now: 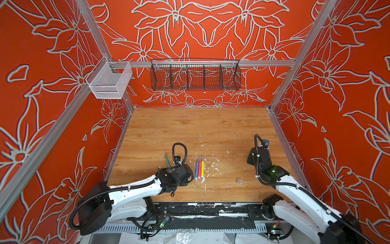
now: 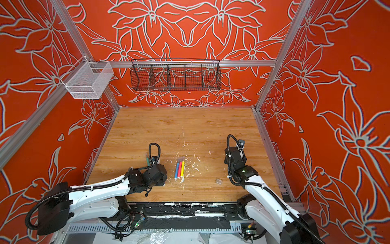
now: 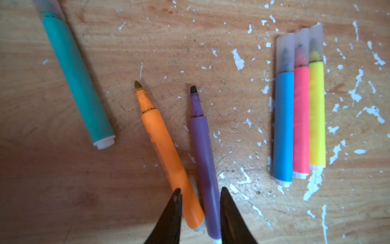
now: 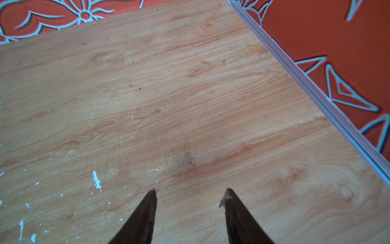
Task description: Insert the pens into the pen caps
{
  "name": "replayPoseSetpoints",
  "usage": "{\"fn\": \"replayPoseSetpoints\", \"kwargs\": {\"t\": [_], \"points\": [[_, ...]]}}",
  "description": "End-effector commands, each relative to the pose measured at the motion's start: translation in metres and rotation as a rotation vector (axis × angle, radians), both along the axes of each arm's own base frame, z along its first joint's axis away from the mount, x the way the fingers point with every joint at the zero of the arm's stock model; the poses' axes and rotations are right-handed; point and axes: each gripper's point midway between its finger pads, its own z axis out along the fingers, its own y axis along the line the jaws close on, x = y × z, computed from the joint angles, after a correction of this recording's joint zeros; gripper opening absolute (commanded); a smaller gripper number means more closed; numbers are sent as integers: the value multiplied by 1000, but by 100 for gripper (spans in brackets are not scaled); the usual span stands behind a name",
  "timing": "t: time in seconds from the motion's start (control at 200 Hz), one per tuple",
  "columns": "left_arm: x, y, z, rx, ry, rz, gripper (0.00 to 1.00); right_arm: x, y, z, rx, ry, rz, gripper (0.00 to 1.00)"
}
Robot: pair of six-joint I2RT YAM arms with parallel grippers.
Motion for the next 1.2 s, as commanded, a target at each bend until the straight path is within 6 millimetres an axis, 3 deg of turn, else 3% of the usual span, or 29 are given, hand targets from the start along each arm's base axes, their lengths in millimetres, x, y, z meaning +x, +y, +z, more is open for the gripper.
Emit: {"fn": "replayPoseSetpoints", "kwargs": {"t": [0.0, 0.455, 0.616, 0.716, 0.836, 0.986, 1.196], "points": [[3, -6, -5, -8, 5, 1, 28, 3, 2, 5, 12, -11, 5, 53], [9, -13, -30, 80, 66, 10, 23, 3, 3, 4, 15, -8, 13, 53], [7, -10, -35, 106, 84, 21, 8, 3, 4, 4, 17, -8, 16, 52], [9, -11, -27, 99, 73, 17, 1, -3, 8, 5, 73, 1, 20, 48], [13, -14, -2, 72, 26, -1, 0, -7, 58, 13, 348, -10, 192, 48], [19, -25, 45, -19, -67, -66, 0, -16, 130, 53, 655, -88, 432, 52], [16, -53, 111, -232, -215, -233, 0, -43, 217, 102, 882, -189, 703, 62]]}}
